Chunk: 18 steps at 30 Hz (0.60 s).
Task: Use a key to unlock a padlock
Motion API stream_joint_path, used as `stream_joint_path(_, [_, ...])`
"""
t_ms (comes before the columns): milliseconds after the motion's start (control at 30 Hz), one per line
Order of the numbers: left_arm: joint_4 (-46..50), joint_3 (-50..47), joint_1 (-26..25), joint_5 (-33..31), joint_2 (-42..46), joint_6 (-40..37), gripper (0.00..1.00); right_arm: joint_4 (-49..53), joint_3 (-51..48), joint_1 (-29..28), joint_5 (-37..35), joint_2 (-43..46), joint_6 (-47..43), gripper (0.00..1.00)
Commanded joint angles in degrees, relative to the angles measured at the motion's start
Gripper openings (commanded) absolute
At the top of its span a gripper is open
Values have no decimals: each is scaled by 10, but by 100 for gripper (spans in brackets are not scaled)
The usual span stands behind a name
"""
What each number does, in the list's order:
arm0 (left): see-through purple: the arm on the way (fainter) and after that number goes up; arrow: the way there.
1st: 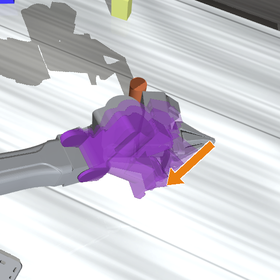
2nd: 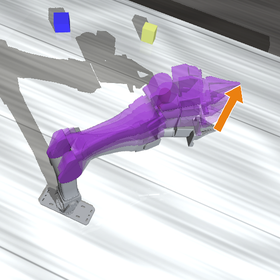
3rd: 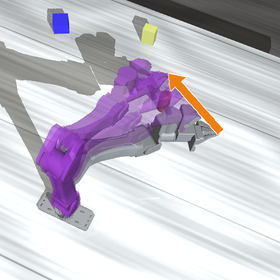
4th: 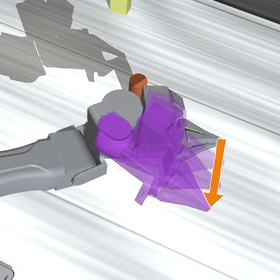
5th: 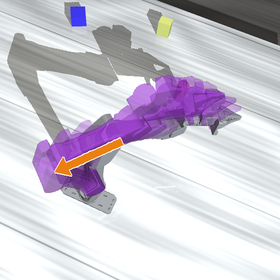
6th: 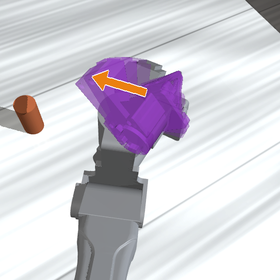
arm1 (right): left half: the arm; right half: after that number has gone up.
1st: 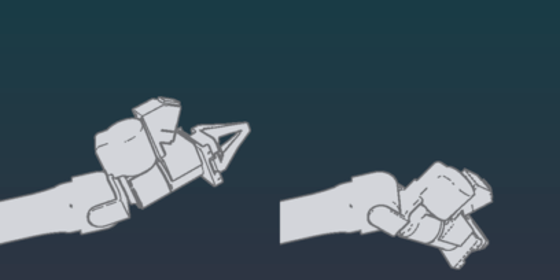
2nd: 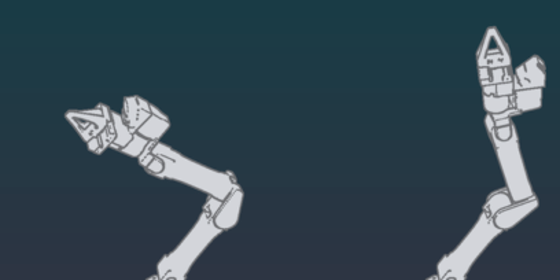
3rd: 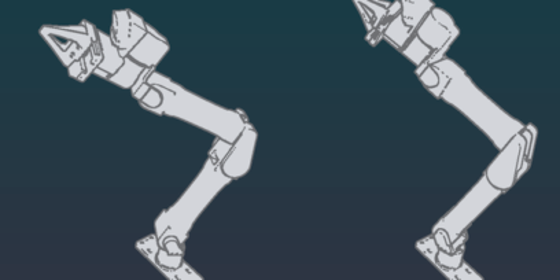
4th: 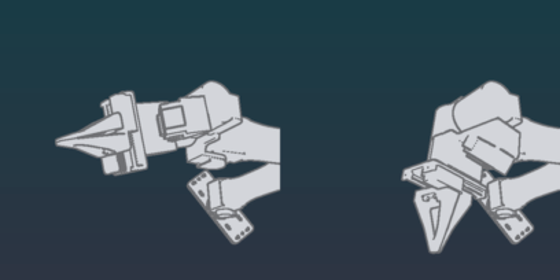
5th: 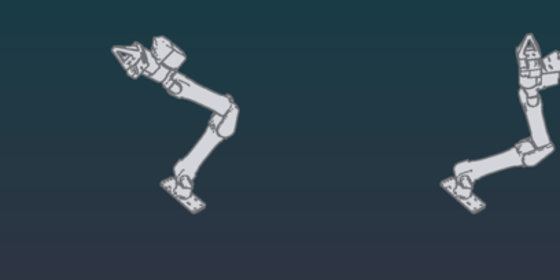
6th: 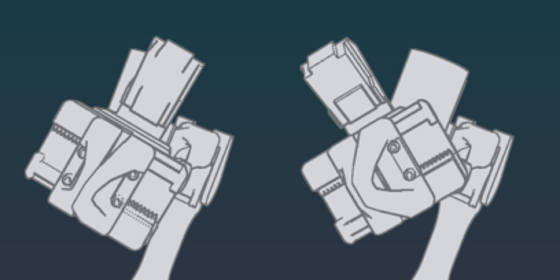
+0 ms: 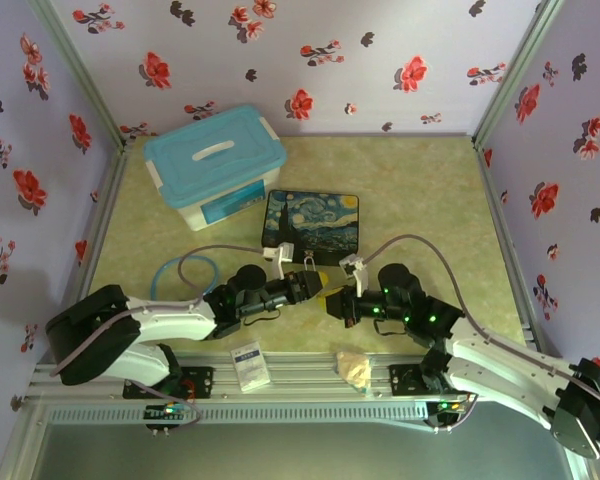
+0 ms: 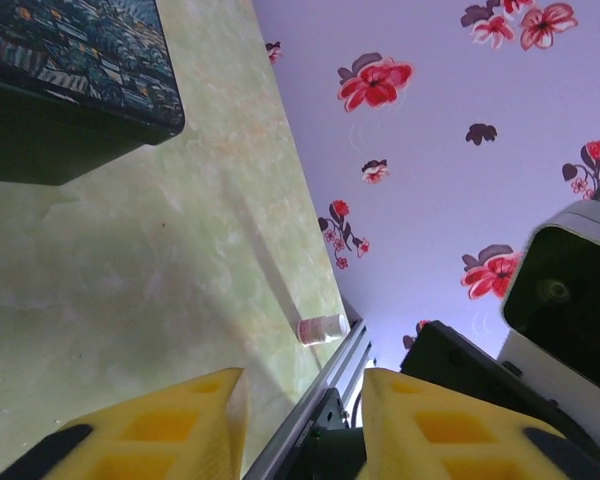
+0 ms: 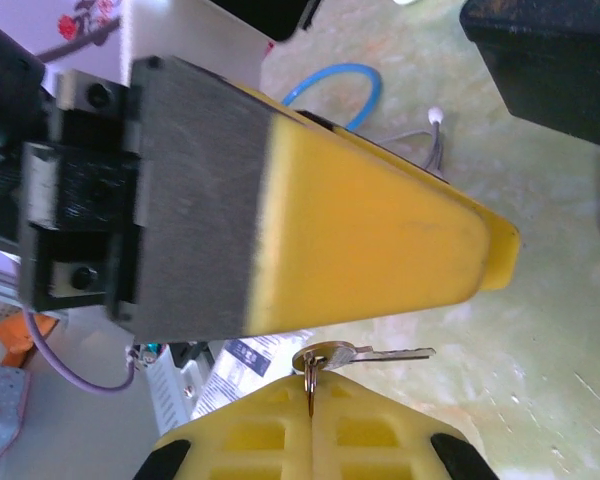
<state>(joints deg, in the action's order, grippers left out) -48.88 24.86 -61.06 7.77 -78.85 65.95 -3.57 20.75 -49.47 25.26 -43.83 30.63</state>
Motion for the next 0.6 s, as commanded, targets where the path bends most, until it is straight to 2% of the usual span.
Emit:
stream_joint_path(0, [-8, 14, -5, 14, 2, -9, 45, 24, 19, 3, -11, -7, -20, 0])
stream_joint_path(67, [37, 25, -6, 15, 5, -13, 49, 27, 20, 3, -13, -11, -24, 0])
stream_joint_path(167, [118, 57, -6, 37, -3, -25, 47, 35, 22, 3, -26, -10, -30, 0])
stream_joint_path(233, [155, 72, -9, 50, -12, -36, 41, 37, 22, 3, -34, -11, -33, 0])
stream_joint_path(367, [167, 78, -10, 58, -24, -43, 23, 57, 27, 3, -52, -17, -45, 0])
stream_joint_path(467, [190, 88, -10, 63, -34, -52, 21, 67, 30, 3, -62, -16, -51, 0])
stream_joint_path(567, [208, 94, -11, 68, -43, -59, 7, 79, 31, 3, -77, -16, -56, 0])
